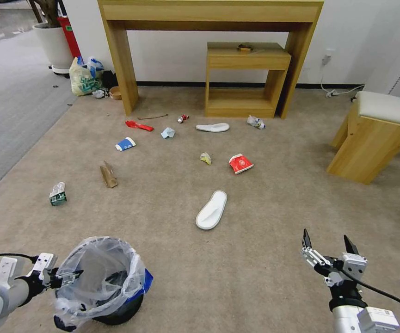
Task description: Pick up the trash bin and place the garbage on the floor into it.
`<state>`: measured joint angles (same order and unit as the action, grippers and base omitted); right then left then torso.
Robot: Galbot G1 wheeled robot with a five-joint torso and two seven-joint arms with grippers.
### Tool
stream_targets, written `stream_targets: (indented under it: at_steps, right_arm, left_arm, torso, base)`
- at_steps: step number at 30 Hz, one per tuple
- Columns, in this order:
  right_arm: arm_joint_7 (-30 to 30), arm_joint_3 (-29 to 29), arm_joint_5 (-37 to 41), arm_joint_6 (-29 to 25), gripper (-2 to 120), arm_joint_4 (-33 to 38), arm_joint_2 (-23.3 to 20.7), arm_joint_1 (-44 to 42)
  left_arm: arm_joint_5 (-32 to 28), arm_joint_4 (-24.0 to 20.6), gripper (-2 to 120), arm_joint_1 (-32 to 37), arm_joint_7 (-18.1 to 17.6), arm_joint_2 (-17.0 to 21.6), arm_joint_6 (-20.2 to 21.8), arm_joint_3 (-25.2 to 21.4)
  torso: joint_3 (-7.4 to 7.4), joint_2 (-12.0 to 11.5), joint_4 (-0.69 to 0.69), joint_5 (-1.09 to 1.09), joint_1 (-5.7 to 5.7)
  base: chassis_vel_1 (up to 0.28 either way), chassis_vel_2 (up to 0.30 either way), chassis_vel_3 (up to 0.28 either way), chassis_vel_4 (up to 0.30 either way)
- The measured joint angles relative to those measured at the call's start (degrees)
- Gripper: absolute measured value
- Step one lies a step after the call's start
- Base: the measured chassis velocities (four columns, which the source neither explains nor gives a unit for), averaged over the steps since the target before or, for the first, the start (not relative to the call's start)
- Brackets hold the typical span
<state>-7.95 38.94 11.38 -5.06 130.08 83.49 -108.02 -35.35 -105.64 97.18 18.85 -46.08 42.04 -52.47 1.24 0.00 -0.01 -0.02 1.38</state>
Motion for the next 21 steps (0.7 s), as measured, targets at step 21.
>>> stream_targets:
  at_steps: [21]
  right_arm:
    - [-0.1, 0.3, -0.3, 0.6, 100, -0.2, -0.1, 1.2]
  left_arm:
    - [-8.5, -7.9, 0, 1.6, -8.2, -3.0, 0.2, -3.5]
  torso:
    - [0.00, 0.0, 0.00, 0.00, 0.00]
  base:
    - [0.000, 0.000, 0.000, 0.000]
